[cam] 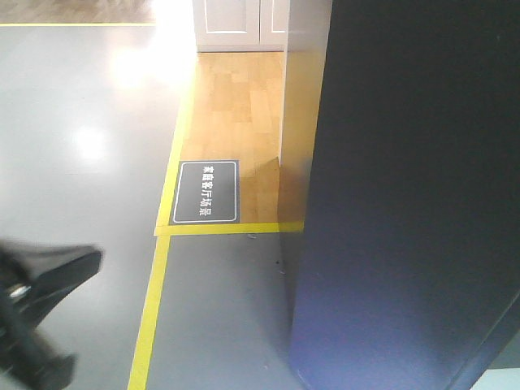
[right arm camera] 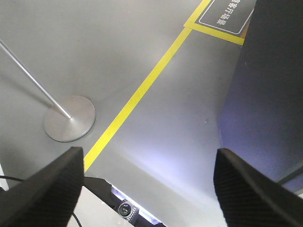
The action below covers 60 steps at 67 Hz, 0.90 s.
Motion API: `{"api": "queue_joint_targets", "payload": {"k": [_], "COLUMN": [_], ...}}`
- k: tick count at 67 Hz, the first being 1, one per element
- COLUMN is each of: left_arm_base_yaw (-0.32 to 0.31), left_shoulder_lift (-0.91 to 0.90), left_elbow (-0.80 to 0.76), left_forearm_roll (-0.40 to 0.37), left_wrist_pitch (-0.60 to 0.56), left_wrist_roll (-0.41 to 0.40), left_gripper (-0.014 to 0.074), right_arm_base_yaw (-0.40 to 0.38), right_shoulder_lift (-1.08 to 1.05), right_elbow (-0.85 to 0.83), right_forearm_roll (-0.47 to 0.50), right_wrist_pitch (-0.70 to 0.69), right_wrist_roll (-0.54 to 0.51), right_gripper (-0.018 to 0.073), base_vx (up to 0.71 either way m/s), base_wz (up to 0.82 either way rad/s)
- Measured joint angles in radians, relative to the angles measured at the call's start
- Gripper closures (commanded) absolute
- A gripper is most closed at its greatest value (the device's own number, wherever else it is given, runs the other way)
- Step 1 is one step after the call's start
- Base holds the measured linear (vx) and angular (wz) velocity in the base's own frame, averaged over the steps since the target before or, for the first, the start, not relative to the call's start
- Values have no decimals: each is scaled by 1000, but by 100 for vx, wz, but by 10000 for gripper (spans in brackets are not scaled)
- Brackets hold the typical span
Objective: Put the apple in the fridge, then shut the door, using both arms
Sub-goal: 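Pull the left gripper back from the closed door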
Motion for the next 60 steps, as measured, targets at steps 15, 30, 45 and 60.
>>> {"api": "queue_joint_targets", "payload": {"k": [15,30,45,60], "left_arm_base_yaw": [0,0,0,0], "left_shoulder_lift": [-109,-111,-111,-111], "left_elbow": [85,93,93,93], "left_forearm_roll": [4,5,5,5], "left_wrist_pitch": [-1,-1,-1,-1], "left_wrist_roll": [-9,-9,-9,-9], "left_gripper": [603,603,603,603], "right_arm_base_yaw": [0,0,0,0], "right_shoulder_lift": [0,0,14,165], "right_elbow": [0,0,0,0], "right_forearm_roll": [0,0,-5,-199], "right_wrist_pitch": [0,-23,-174,-332], "right_wrist_roll": [-1,-3,-3,58], "right_gripper": [148,509,569,565], "base_vx": [0,0,0,0], "base_wz": [0,0,0,0]}}
